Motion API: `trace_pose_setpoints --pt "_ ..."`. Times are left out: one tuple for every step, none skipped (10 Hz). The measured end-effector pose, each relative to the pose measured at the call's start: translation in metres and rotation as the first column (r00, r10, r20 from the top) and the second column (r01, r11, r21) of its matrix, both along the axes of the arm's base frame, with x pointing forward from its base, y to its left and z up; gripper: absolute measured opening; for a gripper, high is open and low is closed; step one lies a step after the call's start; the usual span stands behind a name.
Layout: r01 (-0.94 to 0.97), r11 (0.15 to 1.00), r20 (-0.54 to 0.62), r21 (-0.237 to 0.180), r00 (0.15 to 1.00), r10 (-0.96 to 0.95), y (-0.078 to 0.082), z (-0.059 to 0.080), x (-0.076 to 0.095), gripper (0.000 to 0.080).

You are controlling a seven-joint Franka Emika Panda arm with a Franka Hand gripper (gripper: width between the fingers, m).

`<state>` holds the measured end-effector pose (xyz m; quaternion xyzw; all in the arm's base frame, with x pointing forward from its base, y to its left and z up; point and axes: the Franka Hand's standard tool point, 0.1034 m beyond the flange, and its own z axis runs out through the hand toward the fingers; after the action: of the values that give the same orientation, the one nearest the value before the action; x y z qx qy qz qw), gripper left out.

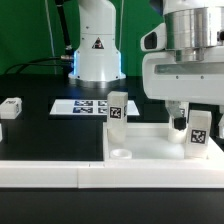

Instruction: Assemble square table

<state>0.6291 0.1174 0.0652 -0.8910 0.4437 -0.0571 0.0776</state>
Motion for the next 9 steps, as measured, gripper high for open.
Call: trace_pose_setpoints --pt "-0.069 0.998 0.002 -0.014 0.998 0.069 0.0 0.0 0.0 0.0649" --pt "-0.33 0.942 -0.009 -0.069 0.944 0.33 0.002 0.001 0.004 0.0649" --pt "-0.511 0.855 -0.007 -0.089 0.859 0.513 0.001 0.004 0.018 0.0649" --pt "-0.509 0.856 0.001 -0.095 0.859 0.511 0.0 0.002 0.017 0.0649" --pt "-0.511 0.854 -0.002 -0.095 0.858 0.513 0.0 0.001 0.016 0.0649" --pt "-0.486 0.869 -0.001 -0.09 0.873 0.488 -0.001 0.002 0.016 0.0522" --pt "-0.472 0.877 -0.001 -0.086 0.881 0.474 -0.001 0.002 0.016 0.0522" --pt "-0.409 0.91 -0.002 -0.074 0.912 0.41 -0.001 0.001 0.016 0.0385" --pt "-0.321 0.945 -0.009 -0.062 0.947 0.321 -0.006 0.0 0.015 0.0301"
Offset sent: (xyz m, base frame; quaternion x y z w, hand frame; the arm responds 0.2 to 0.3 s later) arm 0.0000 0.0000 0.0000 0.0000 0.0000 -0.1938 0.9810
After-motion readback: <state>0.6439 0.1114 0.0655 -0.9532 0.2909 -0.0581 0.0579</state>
